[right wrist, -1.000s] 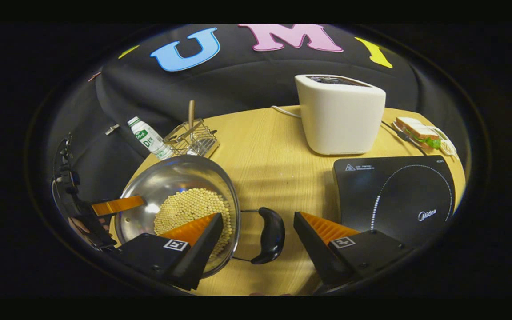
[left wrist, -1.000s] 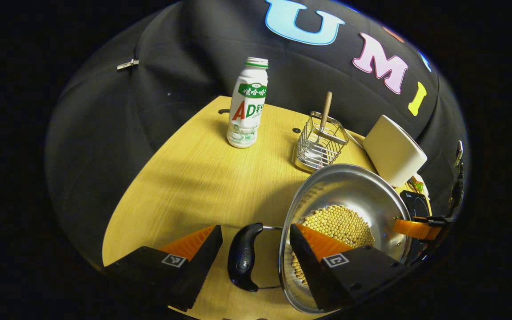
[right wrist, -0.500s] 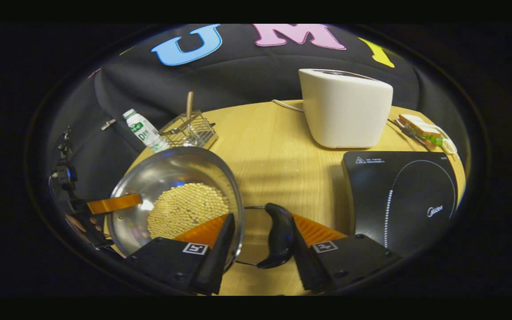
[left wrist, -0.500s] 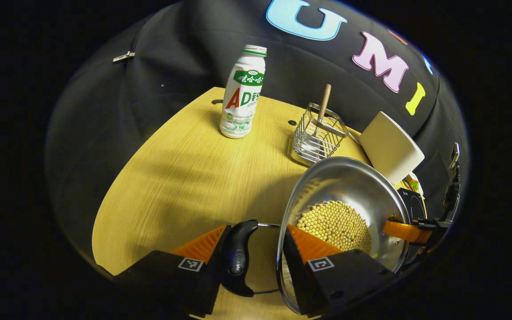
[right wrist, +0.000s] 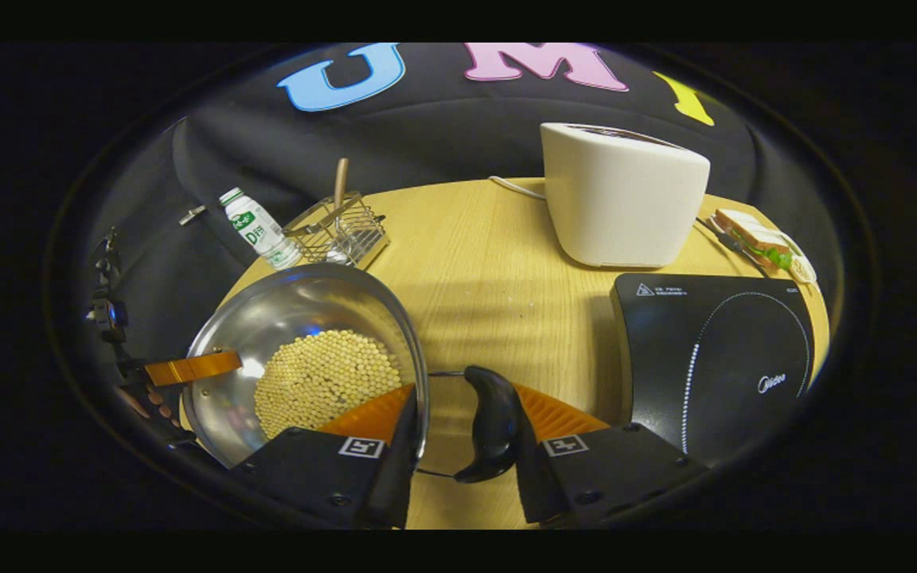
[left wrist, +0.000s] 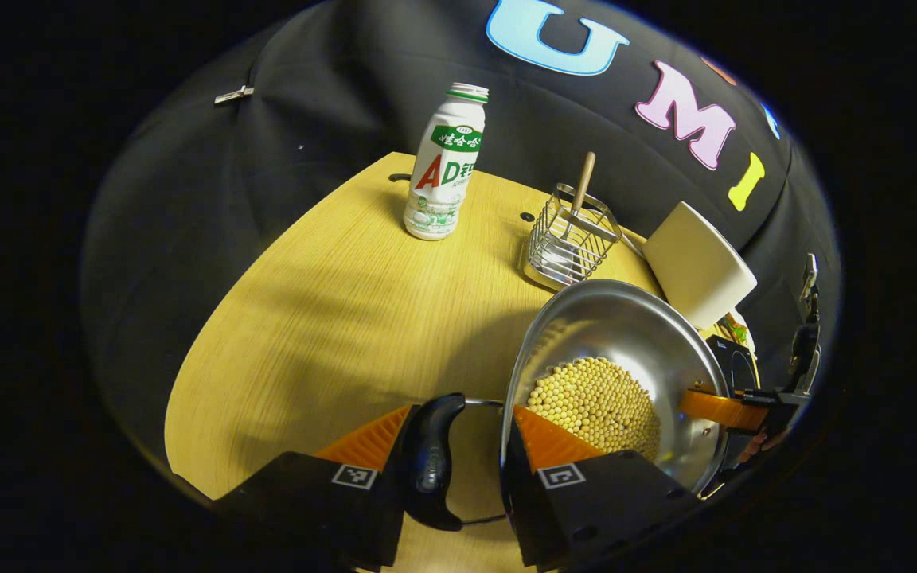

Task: First push the handle of the pot to place it horizontally, then grasp the pot with both hands and set it on the induction cooktop.

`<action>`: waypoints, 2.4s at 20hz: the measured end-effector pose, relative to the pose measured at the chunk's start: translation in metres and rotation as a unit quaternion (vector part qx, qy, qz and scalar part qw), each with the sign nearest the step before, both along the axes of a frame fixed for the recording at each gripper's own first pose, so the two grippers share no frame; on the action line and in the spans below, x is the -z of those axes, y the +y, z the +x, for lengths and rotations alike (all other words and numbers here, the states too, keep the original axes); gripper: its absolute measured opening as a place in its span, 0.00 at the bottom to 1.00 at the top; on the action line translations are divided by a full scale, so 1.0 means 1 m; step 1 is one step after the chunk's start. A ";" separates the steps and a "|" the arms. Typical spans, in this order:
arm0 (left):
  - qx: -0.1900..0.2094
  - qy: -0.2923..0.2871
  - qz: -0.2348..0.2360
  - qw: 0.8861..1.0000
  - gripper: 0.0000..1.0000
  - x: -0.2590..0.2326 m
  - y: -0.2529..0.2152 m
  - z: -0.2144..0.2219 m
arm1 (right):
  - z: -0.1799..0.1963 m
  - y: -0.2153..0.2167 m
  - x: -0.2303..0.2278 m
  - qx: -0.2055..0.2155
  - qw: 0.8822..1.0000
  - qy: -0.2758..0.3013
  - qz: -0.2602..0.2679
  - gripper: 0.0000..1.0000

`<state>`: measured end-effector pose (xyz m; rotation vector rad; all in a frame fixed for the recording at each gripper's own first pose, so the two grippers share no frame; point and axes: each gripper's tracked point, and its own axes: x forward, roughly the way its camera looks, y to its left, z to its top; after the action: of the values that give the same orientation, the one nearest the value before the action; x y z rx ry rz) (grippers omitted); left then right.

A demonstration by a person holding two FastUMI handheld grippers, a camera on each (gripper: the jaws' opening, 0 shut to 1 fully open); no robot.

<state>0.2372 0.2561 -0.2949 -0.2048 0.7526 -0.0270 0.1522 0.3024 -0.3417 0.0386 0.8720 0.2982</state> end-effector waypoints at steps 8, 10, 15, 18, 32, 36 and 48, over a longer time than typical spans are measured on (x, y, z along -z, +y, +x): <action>0.000 -0.019 0.006 1.000 0.58 -0.039 -0.026 -0.018 | 0.001 -0.019 -0.053 -0.011 0.999 -0.036 0.008 0.57; 0.007 -0.023 0.009 1.000 0.58 -0.051 -0.042 -0.018 | -0.001 -0.033 -0.065 -0.005 0.999 -0.038 0.010 0.56; 0.025 -0.027 0.011 0.999 0.58 -0.069 -0.087 -0.022 | -0.004 -0.079 -0.089 0.014 0.999 -0.046 0.012 0.56; 0.038 -0.028 0.011 0.999 0.58 -0.076 -0.120 -0.022 | -0.003 -0.111 -0.099 0.028 0.998 -0.049 0.013 0.57; 0.098 -0.022 0.011 0.995 0.58 -0.075 -0.281 0.008 | 0.021 -0.264 -0.116 0.092 0.994 -0.052 0.006 0.57; 0.105 -0.019 0.012 0.994 0.58 -0.066 -0.314 0.015 | 0.027 -0.298 -0.109 0.101 0.994 -0.046 0.003 0.56; 0.103 0.005 0.001 0.995 0.58 -0.027 -0.373 0.014 | 0.031 -0.355 -0.079 0.102 0.994 -0.026 -0.008 0.57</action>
<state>0.2510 -0.1173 -0.2677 -0.1242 0.7818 -0.2207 0.1837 -0.0529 -0.2629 0.1036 0.8116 0.0999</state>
